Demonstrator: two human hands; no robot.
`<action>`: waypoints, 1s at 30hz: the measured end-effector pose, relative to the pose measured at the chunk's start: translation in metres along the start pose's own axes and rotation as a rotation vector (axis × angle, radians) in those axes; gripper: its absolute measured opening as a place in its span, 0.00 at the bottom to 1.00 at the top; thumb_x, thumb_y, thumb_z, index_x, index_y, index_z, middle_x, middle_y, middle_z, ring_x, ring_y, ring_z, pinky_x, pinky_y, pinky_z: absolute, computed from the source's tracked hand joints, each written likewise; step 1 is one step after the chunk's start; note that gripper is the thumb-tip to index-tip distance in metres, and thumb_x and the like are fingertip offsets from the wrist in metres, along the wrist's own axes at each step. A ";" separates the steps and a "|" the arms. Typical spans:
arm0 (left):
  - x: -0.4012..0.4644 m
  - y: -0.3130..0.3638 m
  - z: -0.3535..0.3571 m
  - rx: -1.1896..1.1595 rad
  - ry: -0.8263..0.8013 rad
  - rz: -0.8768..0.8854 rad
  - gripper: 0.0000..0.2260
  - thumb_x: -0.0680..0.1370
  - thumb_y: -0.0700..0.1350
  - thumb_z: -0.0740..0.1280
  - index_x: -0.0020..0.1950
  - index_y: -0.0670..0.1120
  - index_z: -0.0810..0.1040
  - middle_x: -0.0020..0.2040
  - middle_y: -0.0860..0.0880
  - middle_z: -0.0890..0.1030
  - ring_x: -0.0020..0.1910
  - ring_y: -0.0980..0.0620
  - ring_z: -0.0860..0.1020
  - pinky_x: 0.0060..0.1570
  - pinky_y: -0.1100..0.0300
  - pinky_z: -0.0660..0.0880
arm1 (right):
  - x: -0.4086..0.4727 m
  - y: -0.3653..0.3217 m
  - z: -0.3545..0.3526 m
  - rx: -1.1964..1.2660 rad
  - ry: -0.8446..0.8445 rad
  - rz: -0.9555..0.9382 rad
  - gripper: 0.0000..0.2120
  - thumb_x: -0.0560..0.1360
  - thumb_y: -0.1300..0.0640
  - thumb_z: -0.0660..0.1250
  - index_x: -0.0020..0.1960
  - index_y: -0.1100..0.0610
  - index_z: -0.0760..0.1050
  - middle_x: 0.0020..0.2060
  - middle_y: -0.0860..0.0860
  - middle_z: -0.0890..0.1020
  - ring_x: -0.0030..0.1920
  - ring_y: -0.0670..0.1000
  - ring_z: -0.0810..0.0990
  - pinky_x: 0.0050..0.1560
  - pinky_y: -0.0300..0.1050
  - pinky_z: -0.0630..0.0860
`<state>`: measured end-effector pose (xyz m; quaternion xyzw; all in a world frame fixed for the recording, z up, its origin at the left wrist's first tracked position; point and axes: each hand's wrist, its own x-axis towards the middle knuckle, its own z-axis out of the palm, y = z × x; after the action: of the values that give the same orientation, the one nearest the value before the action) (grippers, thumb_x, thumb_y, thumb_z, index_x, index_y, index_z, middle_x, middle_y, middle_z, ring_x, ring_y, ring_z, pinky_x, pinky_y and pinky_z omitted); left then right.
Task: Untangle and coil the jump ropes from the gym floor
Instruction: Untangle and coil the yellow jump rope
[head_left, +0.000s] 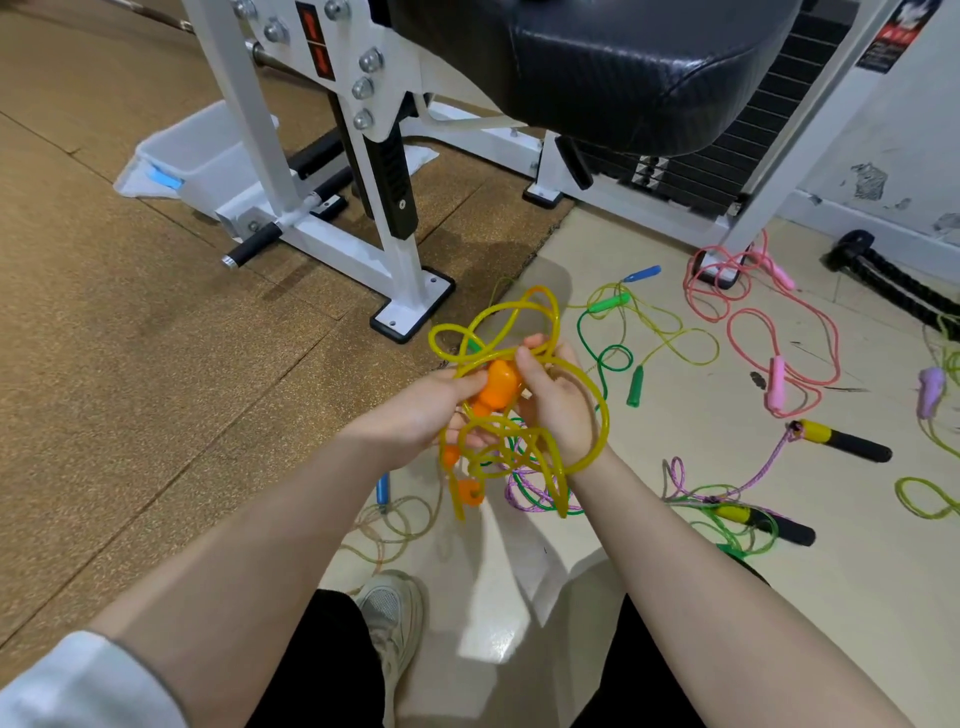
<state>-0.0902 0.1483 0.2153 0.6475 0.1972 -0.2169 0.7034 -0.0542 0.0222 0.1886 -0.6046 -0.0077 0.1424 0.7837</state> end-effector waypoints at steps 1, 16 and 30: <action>0.000 0.000 0.000 0.013 0.004 0.001 0.07 0.81 0.48 0.59 0.52 0.47 0.75 0.34 0.48 0.83 0.31 0.51 0.81 0.37 0.59 0.79 | 0.001 0.002 -0.003 -0.072 0.034 -0.032 0.03 0.78 0.57 0.64 0.46 0.53 0.69 0.40 0.56 0.76 0.40 0.51 0.78 0.43 0.47 0.77; 0.021 -0.036 -0.068 -0.403 0.522 -0.294 0.16 0.79 0.38 0.48 0.32 0.45 0.61 0.15 0.51 0.64 0.12 0.59 0.58 0.14 0.71 0.49 | 0.017 -0.032 -0.075 -0.371 0.593 -0.160 0.17 0.82 0.52 0.50 0.40 0.54 0.72 0.39 0.53 0.76 0.40 0.48 0.74 0.45 0.39 0.72; 0.012 -0.017 0.017 0.275 0.104 0.338 0.18 0.78 0.33 0.55 0.65 0.46 0.69 0.60 0.50 0.73 0.60 0.55 0.69 0.54 0.64 0.66 | 0.008 -0.059 -0.014 0.456 0.304 0.677 0.17 0.82 0.55 0.52 0.36 0.59 0.65 0.18 0.50 0.68 0.19 0.48 0.68 0.25 0.41 0.74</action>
<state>-0.0900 0.1298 0.1965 0.7714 0.0908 -0.0870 0.6238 -0.0309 -0.0023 0.2398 -0.3986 0.3382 0.2987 0.7985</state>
